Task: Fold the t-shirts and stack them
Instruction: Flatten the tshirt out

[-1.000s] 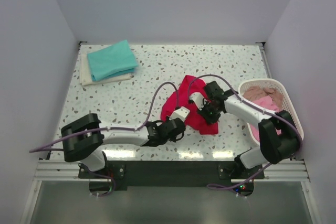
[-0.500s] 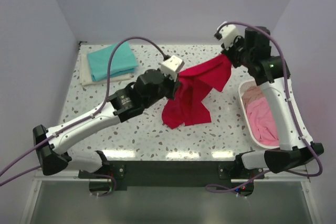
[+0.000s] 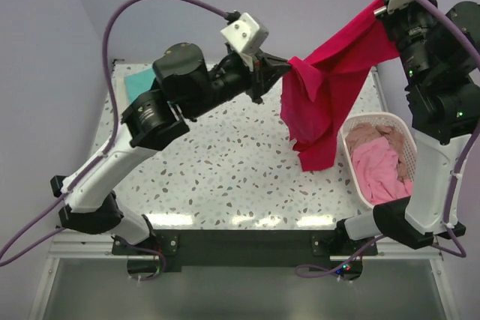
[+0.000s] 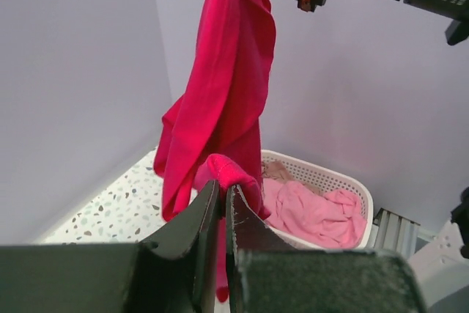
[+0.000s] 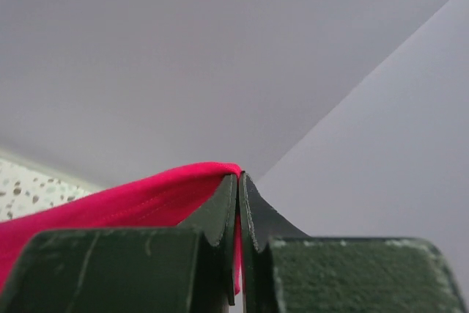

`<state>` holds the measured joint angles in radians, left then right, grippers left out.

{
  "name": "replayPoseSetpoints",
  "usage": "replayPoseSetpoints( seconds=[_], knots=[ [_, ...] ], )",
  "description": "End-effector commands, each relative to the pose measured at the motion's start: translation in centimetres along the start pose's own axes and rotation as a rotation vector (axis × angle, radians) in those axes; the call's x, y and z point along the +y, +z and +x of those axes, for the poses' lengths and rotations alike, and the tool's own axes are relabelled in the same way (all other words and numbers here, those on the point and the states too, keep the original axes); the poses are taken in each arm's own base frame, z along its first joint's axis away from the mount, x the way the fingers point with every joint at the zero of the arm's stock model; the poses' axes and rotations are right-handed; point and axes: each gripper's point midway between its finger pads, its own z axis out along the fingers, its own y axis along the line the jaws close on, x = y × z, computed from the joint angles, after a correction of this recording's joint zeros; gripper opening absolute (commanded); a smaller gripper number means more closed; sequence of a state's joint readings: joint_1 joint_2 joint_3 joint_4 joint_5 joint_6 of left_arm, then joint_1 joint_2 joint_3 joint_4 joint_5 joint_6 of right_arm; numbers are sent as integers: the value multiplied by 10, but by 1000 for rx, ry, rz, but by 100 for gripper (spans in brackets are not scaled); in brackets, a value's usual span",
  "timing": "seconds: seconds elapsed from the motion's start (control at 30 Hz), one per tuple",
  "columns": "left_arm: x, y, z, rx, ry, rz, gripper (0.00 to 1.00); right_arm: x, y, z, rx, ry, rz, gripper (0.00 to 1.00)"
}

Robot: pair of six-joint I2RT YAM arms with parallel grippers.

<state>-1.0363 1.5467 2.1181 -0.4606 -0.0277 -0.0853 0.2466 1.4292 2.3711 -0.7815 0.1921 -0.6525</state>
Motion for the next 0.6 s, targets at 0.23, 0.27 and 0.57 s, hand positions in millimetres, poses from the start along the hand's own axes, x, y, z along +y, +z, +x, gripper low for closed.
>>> replayPoseSetpoints(
  seconds=[0.23,0.27,0.57],
  knots=[
    [66,-145,-50,-158,81,-349,0,9,16,-22,-100,70,-42,0],
    [71,-153,-48,-160,80,-379,0,15,15,-21,-102,85,-62,0],
    [99,-218,-64,-208,88,-544,0,9,-25,-30,-139,122,-90,0]
  ],
)
